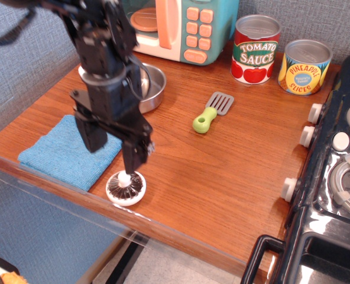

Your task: Move the mushroom and place on towel

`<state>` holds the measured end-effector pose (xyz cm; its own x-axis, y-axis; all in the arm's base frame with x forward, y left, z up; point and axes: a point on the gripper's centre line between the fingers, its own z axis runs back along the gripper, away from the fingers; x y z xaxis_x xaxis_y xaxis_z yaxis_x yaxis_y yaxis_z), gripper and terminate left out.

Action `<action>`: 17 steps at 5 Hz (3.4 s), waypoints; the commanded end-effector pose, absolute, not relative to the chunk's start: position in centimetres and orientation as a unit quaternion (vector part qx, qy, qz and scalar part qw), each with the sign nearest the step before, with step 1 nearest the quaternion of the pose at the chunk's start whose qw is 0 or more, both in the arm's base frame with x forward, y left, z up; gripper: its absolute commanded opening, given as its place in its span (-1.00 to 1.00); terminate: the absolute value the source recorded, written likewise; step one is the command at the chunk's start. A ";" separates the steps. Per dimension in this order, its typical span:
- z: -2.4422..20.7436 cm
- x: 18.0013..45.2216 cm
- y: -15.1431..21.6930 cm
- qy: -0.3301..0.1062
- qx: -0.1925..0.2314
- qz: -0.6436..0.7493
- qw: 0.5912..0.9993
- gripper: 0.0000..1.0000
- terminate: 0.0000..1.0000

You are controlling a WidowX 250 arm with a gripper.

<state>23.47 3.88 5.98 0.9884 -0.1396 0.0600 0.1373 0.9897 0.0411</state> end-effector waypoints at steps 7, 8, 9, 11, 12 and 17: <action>7.0 24.1 3.0 -0.065 0.023 -0.083 0.994 -1.00 -1.00; 10.0 24.4 5.6 -0.106 0.019 -0.047 0.993 -1.00 -1.00; 10.5 24.4 9.4 -0.113 0.030 0.008 0.993 -1.00 -1.00; 7.8 24.2 13.5 -0.077 0.047 0.060 0.994 -1.00 -1.00; 6.4 24.0 14.0 -0.056 0.044 0.071 0.995 -1.00 -1.00; 13.9 23.4 9.9 -0.113 0.035 -0.012 0.993 1.00 -1.00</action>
<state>23.63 9.48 12.33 0.9853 -0.0220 0.1695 0.0142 0.9988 0.0472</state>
